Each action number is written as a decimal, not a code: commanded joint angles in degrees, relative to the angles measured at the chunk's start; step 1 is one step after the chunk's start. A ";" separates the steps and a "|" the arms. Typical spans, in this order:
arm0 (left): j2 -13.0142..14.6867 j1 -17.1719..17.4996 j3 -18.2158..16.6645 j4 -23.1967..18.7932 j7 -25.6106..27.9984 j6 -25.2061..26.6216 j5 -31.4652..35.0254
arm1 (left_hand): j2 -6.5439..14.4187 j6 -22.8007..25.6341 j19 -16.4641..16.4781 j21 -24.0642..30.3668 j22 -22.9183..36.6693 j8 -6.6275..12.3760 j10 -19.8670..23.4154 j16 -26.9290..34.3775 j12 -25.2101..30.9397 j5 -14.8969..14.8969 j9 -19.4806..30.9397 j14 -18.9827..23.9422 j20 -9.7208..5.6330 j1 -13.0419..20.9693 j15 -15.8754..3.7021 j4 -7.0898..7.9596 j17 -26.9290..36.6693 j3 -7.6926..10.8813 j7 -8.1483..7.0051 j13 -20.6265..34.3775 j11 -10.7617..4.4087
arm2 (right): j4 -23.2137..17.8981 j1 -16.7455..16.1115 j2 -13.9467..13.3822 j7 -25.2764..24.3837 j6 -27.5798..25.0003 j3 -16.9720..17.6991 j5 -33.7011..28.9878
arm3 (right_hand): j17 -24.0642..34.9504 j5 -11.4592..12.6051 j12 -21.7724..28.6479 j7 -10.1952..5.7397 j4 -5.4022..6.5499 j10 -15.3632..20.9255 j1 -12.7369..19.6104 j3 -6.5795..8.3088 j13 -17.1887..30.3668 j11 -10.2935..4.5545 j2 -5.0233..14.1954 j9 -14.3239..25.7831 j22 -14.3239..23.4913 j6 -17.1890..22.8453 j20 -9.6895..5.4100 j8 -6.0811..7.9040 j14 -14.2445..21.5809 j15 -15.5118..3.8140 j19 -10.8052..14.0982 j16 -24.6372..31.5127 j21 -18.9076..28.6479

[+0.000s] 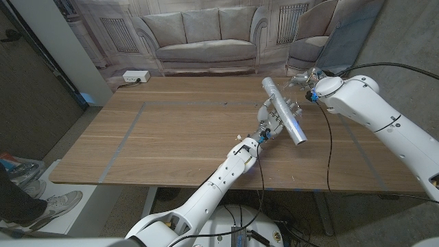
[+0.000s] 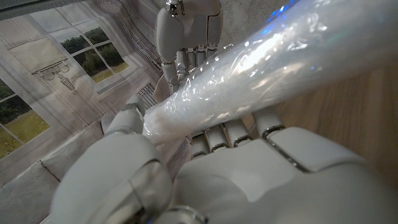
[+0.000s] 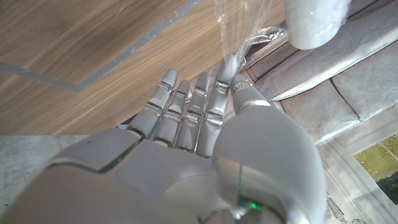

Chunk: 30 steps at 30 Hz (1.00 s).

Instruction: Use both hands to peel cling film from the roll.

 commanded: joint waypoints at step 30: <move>1.37 0.07 -1.64 -1.29 2.30 2.96 -2.24 | 2.98 16.54 4.82 0.75 -0.10 5.93 6.61 1.15 0.99 -0.66 -0.23 6.31 -2.44 3.05 -4.48 -0.05 -0.39 2.58 1.83 -0.27 -2.03 | 4.06 5.96 3.82 -0.03 -2.87 -4.02 -3.34 | -0.09 0.36 -0.52 0.43 0.35 0.88 0.80 0.05 0.17 0.13 -0.21 0.03 0.04 0.34 -0.31 0.39 0.74 -0.39 -0.16 -0.15 0.85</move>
